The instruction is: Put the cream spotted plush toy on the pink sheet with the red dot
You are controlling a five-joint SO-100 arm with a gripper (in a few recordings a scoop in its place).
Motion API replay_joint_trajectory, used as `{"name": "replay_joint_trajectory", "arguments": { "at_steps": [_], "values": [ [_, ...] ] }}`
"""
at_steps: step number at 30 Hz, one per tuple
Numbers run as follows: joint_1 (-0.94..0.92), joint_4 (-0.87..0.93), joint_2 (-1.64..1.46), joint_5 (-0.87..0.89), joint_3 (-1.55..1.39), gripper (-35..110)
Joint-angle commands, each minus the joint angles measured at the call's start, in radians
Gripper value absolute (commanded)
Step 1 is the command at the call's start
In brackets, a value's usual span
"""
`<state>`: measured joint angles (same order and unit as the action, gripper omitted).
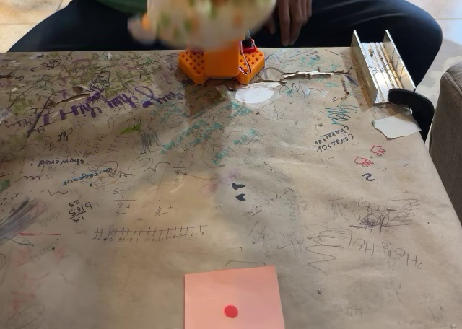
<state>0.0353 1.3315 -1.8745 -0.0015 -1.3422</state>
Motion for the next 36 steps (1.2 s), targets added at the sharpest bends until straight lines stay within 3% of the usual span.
{"name": "replay_joint_trajectory", "arguments": {
  "at_steps": [1, 7, 18, 25, 27, 29, 30, 31, 32, 33, 36],
  "values": [
    [0.038, 0.020, -0.032, 0.003, 0.179, 0],
    [0.213, 0.078, -0.546, -0.035, -0.060, 0],
    [0.172, 0.199, -1.006, -0.089, -0.038, 0],
    [0.026, 0.083, -0.997, -0.101, -0.078, 0],
    [-0.034, -0.054, -0.894, -0.074, -0.181, 0],
    [-0.101, -0.184, -0.604, -0.061, -0.235, 0],
    [-0.124, -0.167, -0.414, -0.049, -0.181, 2],
    [-0.132, -0.078, -0.261, -0.026, -0.107, 15],
    [-0.123, 0.023, -0.172, -0.040, -0.067, 44],
    [-0.095, 0.078, -0.153, -0.081, -0.097, 47],
    [-0.060, -0.038, -0.385, -0.117, -0.439, 55]
  ]
}}
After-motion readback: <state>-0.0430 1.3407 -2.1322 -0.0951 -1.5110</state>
